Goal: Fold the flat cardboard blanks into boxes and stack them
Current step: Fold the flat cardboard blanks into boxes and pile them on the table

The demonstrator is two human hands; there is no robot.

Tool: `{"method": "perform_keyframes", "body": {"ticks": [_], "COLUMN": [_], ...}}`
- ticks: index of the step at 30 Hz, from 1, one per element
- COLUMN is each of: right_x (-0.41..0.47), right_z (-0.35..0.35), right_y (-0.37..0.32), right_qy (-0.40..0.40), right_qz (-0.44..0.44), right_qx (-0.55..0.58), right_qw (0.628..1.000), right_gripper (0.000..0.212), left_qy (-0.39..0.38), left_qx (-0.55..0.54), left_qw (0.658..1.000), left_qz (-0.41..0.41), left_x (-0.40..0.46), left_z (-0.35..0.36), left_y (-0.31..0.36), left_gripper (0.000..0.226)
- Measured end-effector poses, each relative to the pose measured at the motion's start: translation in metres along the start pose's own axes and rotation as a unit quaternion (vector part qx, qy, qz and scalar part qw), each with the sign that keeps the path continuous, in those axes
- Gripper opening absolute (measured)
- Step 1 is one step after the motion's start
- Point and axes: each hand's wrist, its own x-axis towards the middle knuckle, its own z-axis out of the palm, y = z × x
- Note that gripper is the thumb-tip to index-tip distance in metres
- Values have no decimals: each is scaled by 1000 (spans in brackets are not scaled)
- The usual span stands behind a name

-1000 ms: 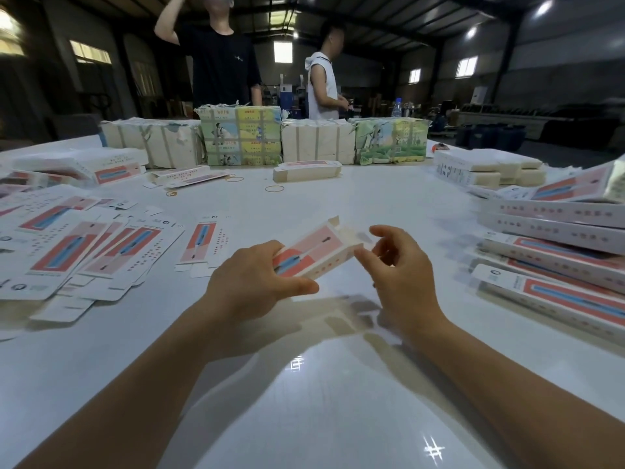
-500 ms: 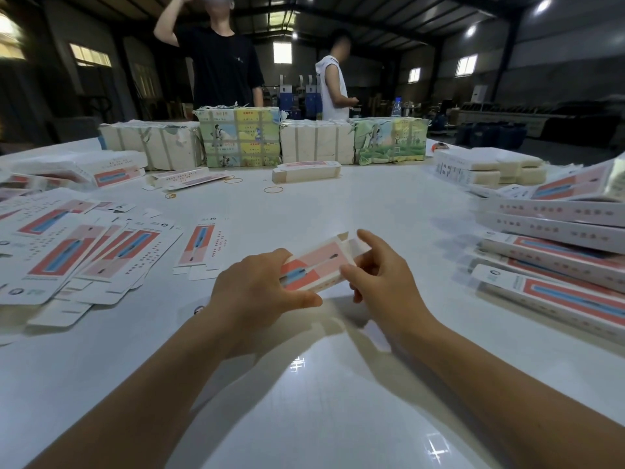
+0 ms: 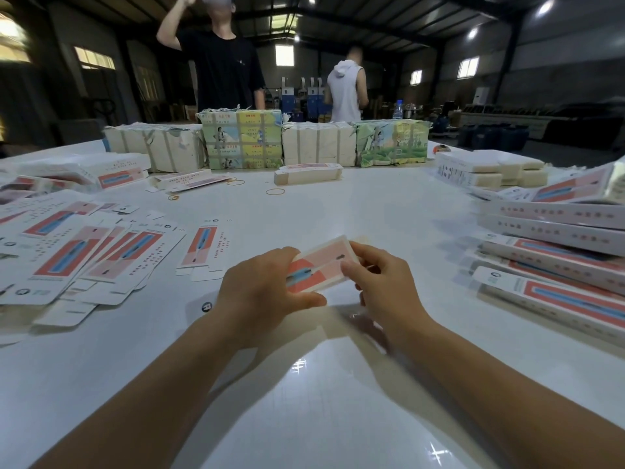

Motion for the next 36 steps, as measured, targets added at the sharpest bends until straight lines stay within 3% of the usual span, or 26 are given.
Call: {"method": "perform_keyframes", "body": {"ticks": [4,6,8,9,11,13,14,16,18,20,22,27,29,32,33,36], "right_x": [0,2,7,8,9,11,12,7,1,-4,-5,-12,-15,-12,-9,-7], "right_z": [0,-5,-12,-14,-14,-15,-14,-10,-7,-5,-5,2,5,5,4,5], "right_y": [-1,-3,-3,-3,-10,-10,-9,-9,-6,-5,-2,-2,-2,-12,-12,-13], "right_qy": [37,110,149,132,34,-73,-96,-59,16,46,25,-37,-70,-75,-67,-50], "right_qz": [-55,-129,-153,-112,28,96,75,-13,-117,-194,-221,-245,-210,-79,-40,-27], "right_qx": [-124,-221,-216,-155,88,280,276,156,-29,-189,-286,-376,-321,-54,12,29], "right_qw": [990,960,953,973,995,952,953,986,993,962,932,893,921,993,997,998], "right_gripper": [24,54,89,102,112,79,50,21,27,40,45,57,58,39,37,37], "left_qy": [50,72,98,108,117,121,121,122,129,134,133,145,154,164,168,178], "left_qx": [-9,-26,-46,-51,-57,-61,-59,-50,-45,-36,-21,-22,-12,30,43,61], "left_qw": [998,996,992,990,988,986,986,986,985,985,986,984,982,979,978,975], "left_qz": [27,44,61,70,83,93,96,103,104,101,100,101,113,115,114,120], "left_x": [2,4,3,2,0,-1,-1,-1,-1,-1,-2,-1,-1,-2,-2,-2], "left_z": [3,2,-1,-1,-1,1,2,3,4,4,5,4,3,1,1,2], "left_y": [-2,-5,-7,-7,-5,-3,-1,1,4,5,6,9,10,11,11,13], "left_gripper": [56,57,62,65,70,71,72,70,69,68,68,63,60,63,64,65]}}
